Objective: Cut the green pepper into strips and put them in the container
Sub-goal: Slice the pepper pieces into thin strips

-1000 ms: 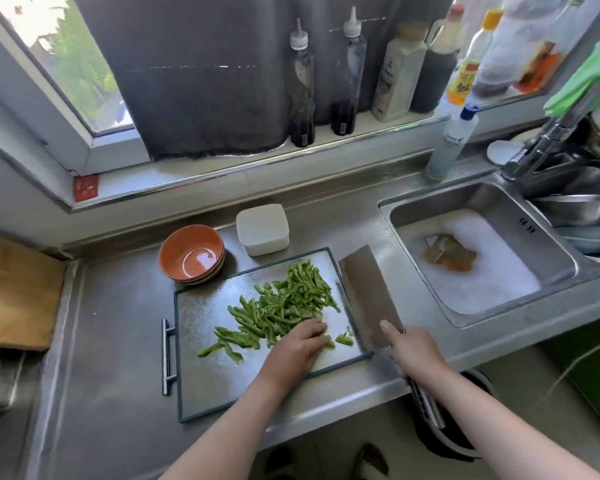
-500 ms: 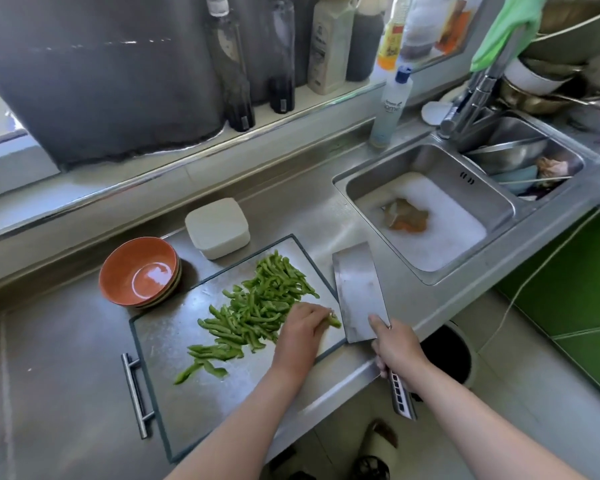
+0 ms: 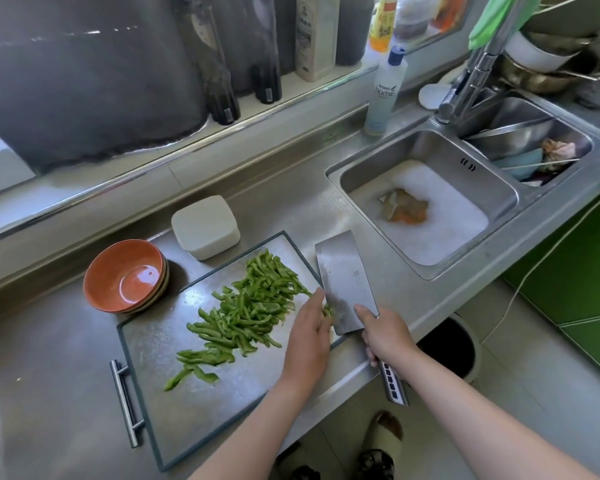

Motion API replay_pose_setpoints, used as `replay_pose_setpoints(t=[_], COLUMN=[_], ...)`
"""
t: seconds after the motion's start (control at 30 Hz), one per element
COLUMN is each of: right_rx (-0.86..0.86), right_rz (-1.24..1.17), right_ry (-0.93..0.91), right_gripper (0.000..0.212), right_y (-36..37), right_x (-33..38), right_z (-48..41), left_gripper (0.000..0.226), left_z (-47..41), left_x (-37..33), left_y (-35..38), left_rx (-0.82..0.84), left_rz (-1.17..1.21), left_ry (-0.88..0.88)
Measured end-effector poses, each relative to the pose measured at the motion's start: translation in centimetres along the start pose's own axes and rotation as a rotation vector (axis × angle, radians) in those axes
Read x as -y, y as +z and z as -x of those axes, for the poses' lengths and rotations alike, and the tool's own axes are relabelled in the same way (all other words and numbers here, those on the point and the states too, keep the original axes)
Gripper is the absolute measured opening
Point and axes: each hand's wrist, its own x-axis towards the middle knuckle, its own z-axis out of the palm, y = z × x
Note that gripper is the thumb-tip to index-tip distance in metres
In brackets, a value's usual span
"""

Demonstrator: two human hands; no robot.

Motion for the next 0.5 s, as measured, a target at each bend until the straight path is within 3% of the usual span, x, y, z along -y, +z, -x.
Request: replay_pose_setpoints(t=[0.27,0.5], right_rx=[0.062,0.045], right_rz=[-0.031,-0.336], right_ry=[0.010,0.095], right_gripper=[0.048,0.051], right_y=[3.0,1.2], right_x=[-0.3,0.8], right_z=[2.3,3.2], left_gripper=[0.054,0.051], left_z=[0.3,-1.9], left_x=[-0.3,-2.1], left_y=[0.7,0.8], left_rx=[0.153,0.250], left_rz=[-0.095,-0.189], left_ry=[0.076,0.268])
